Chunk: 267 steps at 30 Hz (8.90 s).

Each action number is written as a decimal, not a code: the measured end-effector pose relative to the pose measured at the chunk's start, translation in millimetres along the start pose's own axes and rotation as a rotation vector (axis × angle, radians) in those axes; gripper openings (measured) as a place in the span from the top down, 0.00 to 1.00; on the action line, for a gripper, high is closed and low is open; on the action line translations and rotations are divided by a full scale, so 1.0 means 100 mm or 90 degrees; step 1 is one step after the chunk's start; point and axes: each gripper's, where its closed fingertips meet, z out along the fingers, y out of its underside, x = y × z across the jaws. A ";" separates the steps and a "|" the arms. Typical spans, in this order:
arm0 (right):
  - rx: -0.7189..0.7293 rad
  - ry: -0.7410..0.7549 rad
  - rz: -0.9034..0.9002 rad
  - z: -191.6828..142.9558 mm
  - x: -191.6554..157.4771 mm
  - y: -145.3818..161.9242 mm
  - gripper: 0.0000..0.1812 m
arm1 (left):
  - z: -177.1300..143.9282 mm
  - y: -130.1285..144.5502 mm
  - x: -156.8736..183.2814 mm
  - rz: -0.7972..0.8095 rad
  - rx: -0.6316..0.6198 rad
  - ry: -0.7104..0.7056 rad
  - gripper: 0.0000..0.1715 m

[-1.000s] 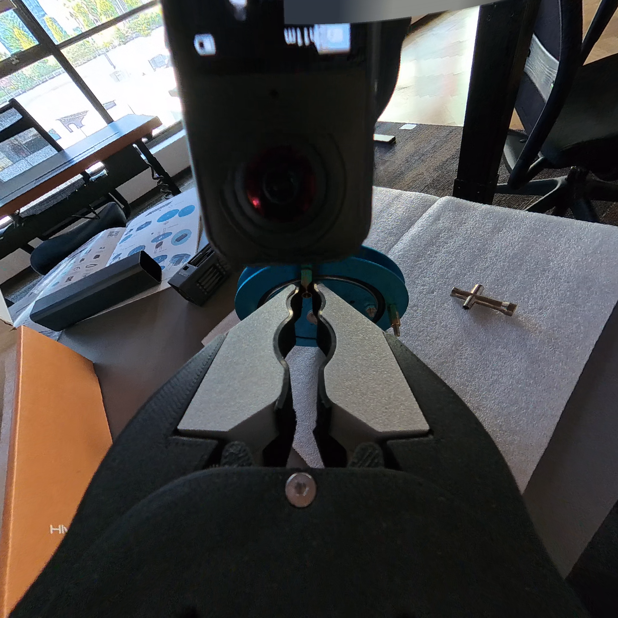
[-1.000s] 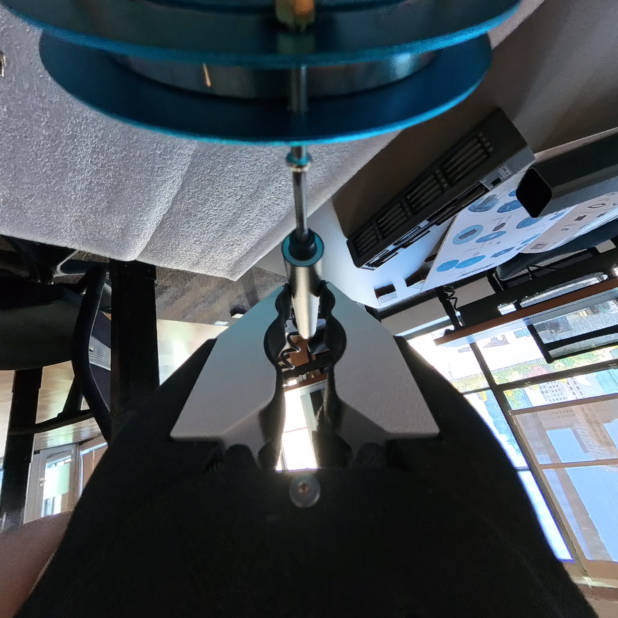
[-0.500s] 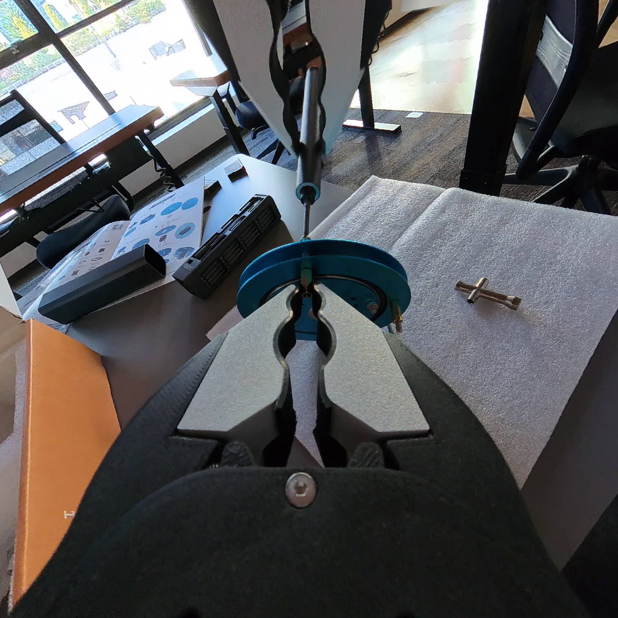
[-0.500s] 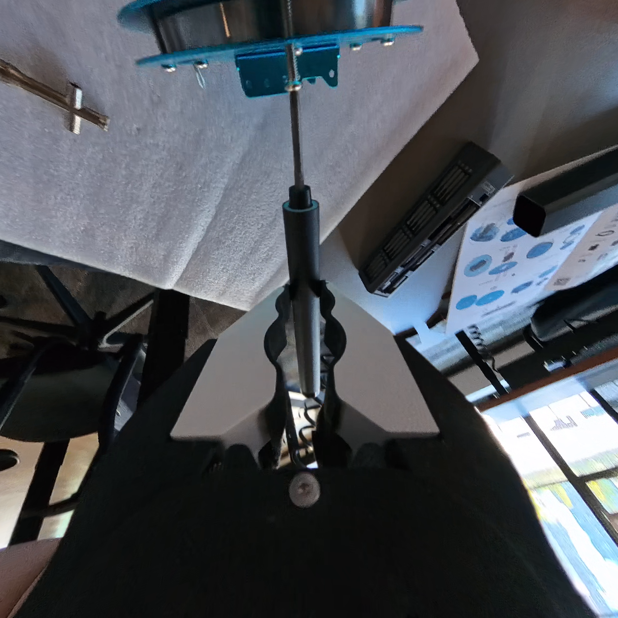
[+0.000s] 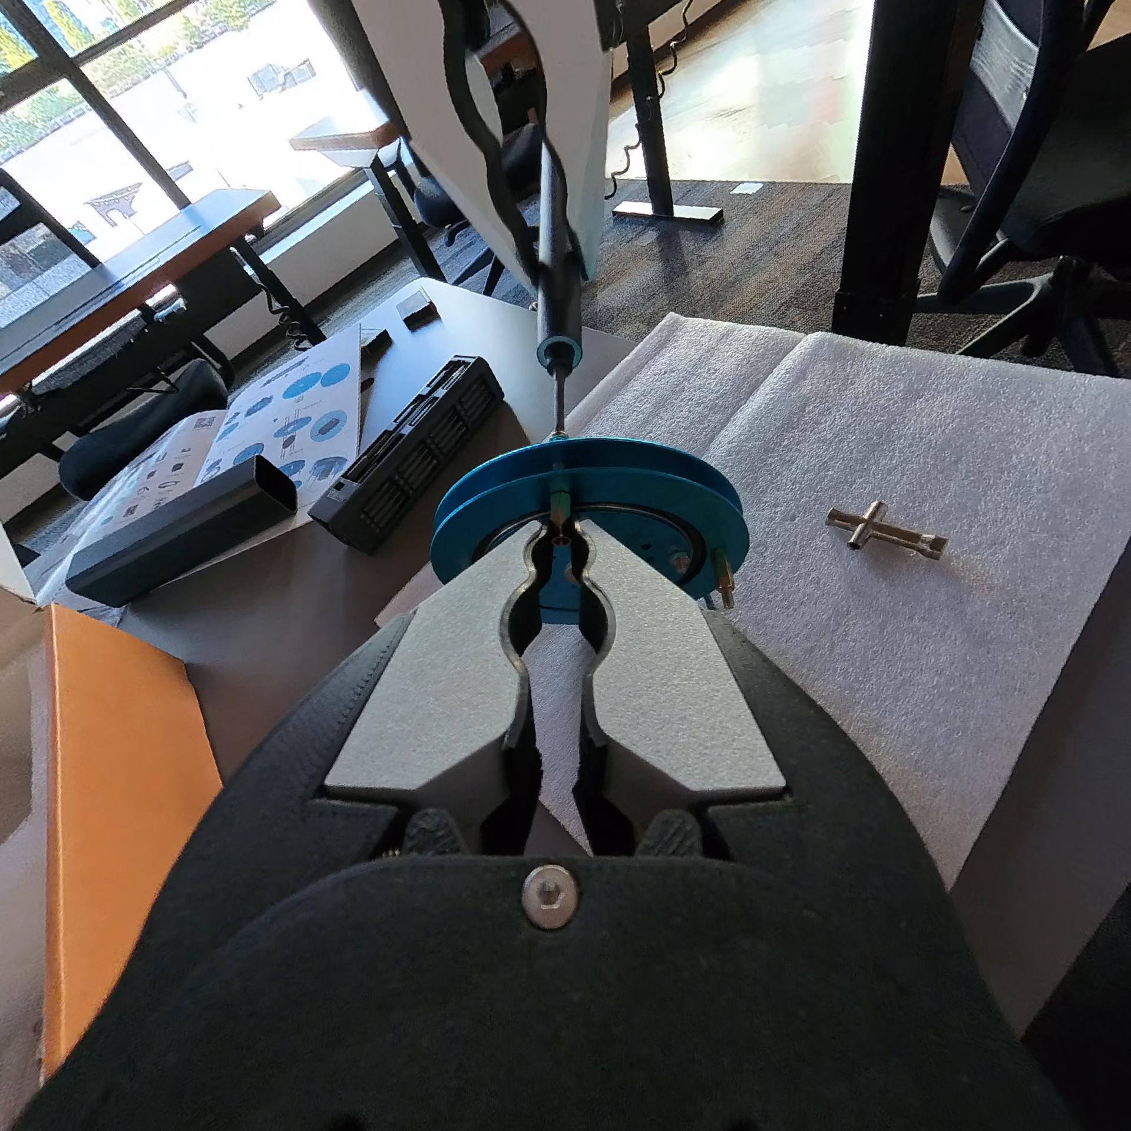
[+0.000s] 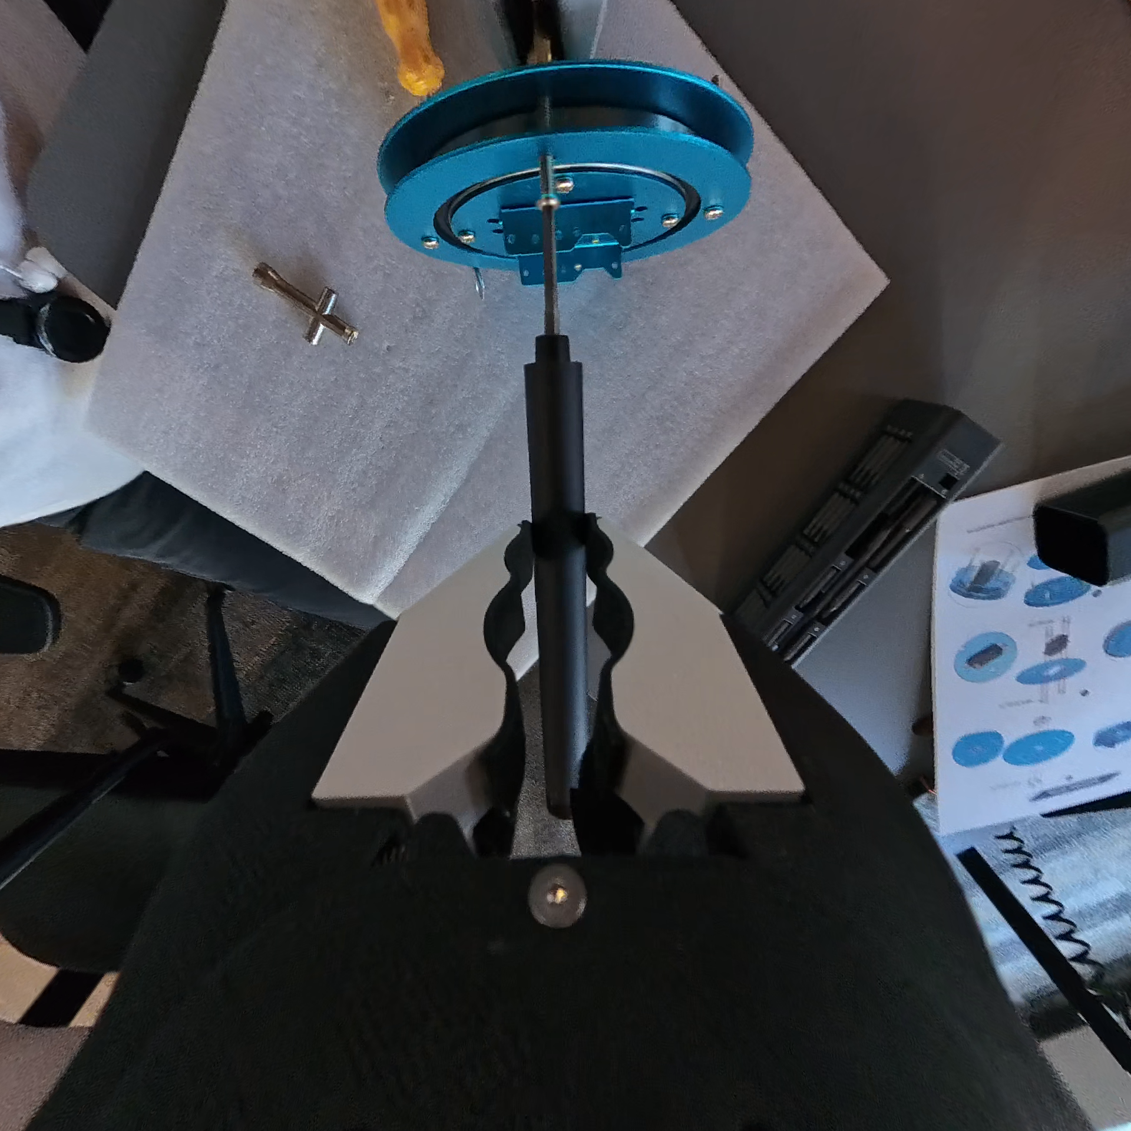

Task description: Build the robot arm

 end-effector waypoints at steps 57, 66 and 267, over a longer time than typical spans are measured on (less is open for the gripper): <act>0.109 -0.091 -0.048 0.24 -0.02 0.06 0.91 | 0.03 -0.02 0.01 0.025 -0.031 0.004 0.98; 0.212 -0.142 -0.028 0.43 -0.09 0.07 0.91 | 0.06 -0.06 0.03 0.045 -0.048 0.017 0.98; 0.132 -0.175 0.056 0.32 -0.17 0.29 0.91 | 0.17 -0.17 0.13 0.003 0.020 0.054 0.98</act>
